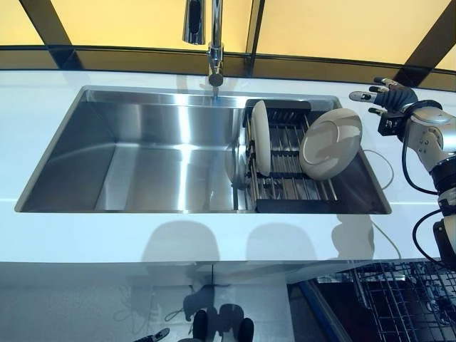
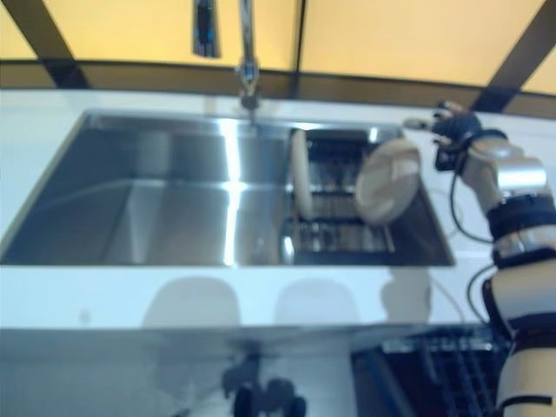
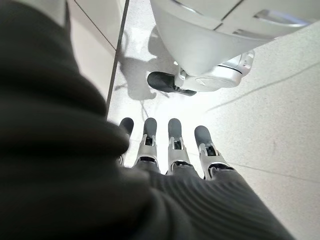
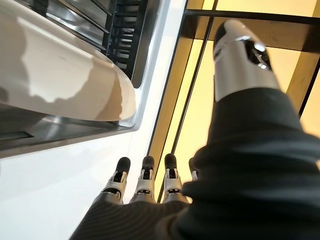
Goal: Take plates into dishwasher
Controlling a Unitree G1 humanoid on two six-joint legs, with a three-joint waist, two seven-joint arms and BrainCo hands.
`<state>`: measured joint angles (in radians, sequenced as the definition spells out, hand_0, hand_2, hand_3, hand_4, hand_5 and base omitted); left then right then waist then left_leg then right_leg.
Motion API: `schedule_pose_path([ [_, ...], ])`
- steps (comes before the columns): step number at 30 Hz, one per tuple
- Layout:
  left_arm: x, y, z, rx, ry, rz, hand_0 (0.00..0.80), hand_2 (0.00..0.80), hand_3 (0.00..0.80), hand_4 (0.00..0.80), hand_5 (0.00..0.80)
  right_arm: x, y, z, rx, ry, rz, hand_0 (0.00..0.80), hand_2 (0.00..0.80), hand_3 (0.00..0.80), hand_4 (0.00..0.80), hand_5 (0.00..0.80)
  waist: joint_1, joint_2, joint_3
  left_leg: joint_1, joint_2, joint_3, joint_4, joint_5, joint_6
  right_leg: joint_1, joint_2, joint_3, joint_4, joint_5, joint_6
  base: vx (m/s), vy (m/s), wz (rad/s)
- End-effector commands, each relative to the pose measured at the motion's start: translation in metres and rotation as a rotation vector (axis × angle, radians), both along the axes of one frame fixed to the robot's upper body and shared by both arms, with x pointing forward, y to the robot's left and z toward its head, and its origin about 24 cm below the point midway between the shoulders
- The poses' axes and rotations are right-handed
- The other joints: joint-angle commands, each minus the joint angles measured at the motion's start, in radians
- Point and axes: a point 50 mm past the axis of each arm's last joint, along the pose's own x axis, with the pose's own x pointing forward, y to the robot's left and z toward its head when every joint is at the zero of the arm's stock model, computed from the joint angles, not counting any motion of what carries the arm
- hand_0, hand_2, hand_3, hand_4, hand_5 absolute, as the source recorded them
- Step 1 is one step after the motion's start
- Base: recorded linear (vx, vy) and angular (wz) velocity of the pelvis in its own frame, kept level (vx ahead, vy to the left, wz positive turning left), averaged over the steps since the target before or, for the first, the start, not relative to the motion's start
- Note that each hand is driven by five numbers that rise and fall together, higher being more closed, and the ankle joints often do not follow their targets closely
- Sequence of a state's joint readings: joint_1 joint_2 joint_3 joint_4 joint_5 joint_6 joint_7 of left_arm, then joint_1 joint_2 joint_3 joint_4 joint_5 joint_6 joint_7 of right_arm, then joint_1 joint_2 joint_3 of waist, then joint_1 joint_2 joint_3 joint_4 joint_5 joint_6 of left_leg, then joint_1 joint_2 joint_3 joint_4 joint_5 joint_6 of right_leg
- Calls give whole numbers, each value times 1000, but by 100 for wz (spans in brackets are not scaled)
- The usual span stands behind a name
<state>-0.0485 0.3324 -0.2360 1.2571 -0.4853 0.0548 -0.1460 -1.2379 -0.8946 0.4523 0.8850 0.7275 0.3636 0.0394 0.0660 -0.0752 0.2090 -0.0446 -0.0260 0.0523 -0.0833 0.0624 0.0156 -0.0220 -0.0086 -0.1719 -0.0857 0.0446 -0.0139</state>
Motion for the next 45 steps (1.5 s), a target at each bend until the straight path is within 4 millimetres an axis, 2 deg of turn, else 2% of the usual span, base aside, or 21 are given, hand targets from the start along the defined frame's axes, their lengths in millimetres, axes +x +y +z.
schedule_pose_path([
  [1, 2, 3, 1, 30, 17, -43, 0, 0, 0, 0, 0, 1, 4, 19, -53, -35, 7, 0, 0, 0, 0, 0, 9, -12, -31, -12, 5, -20, -4, -38, -15, -9, -35, -28, -2, 1, 51, 0, 0, 0],
  [8, 3, 3, 1, 26, 8, -34, 0, 0, 0, 0, 0, 2, 13, 15, -66, -20, 28, 0, 0, 0, 0, 0, 3, -12, -31, -10, 5, -13, -4, -39, -15, -11, -36, -22, -2, 4, 52, 0, 0, 0],
  [45, 3, 6, 3, 26, -12, -34, 0, 0, 0, 0, 0, -4, -4, -6, -194, 158, 39, 0, 0, 0, 0, 0, 0, -19, -20, -10, 8, -4, -4, -41, -14, -13, -34, -15, -2, 5, 53, 0, 0, 0],
])
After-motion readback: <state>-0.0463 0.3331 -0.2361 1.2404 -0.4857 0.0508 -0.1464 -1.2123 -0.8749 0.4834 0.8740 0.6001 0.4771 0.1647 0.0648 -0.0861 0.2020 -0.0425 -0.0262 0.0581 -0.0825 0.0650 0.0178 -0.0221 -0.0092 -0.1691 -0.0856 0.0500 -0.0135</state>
